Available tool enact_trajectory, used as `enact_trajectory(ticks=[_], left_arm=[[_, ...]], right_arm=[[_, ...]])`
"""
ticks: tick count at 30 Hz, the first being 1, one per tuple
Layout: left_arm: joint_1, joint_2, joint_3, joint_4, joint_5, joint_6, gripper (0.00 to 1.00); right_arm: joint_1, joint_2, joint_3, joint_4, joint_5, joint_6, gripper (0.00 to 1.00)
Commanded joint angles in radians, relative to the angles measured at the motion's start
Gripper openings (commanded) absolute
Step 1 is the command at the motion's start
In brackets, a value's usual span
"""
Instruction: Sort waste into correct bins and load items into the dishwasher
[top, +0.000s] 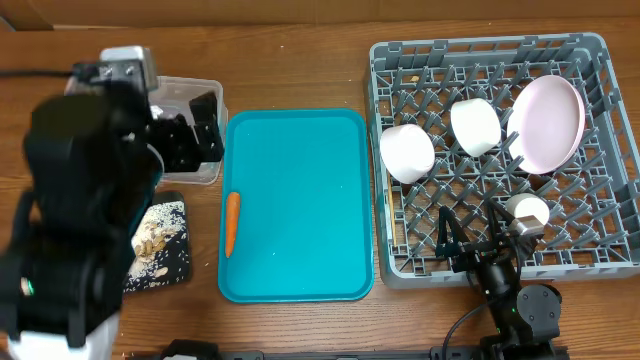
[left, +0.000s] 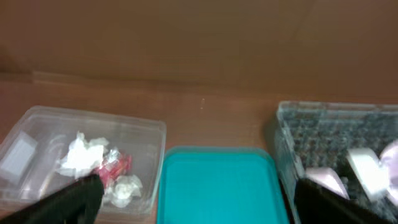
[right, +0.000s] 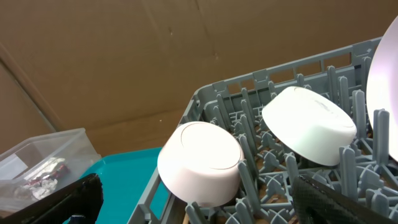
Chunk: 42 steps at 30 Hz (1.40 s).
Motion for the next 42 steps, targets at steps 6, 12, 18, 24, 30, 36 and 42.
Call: enact_trajectory(ticks=[6,12,18,24,30,36,42], left_arm=[[-0.001,-0.315,-0.597,0.442,-0.014,0.062,1.00],[0.000,-0.582,-0.951,0.621,-0.017,0.062,1.00],[0.008,-0.843,-1.196,0.638,-0.010,0.058,1.00],[0.027,-1.044,-1.374,0.639,-0.005,0.050,1.00],[0.026,-1.091,-1.543,0.739,0.002,0.040,1.00],[0.026,-1.090,-1.597,0.848,0.019,0.024,1.00],[0.026,-1.090,-1.597,0.849,0.020,0.024,1.00]], right_arm=[[-0.006,-0.011,-0.010,0.004,0.002,0.001,1.00],[-0.006,-0.011,-0.010,0.004,0.002,0.001,1.00],[-0.006,-0.011,-0.010,0.004,0.002,0.001,1.00],[-0.006,-0.011,-0.010,0.004,0.002,0.001,1.00],[-0.006,-0.011,-0.010,0.004,0.002,0.001,1.00],[-0.006,-0.011,-0.010,0.004,0.002,0.001,1.00],[-0.006,-0.011,-0.010,0.004,0.002,0.001,1.00]])
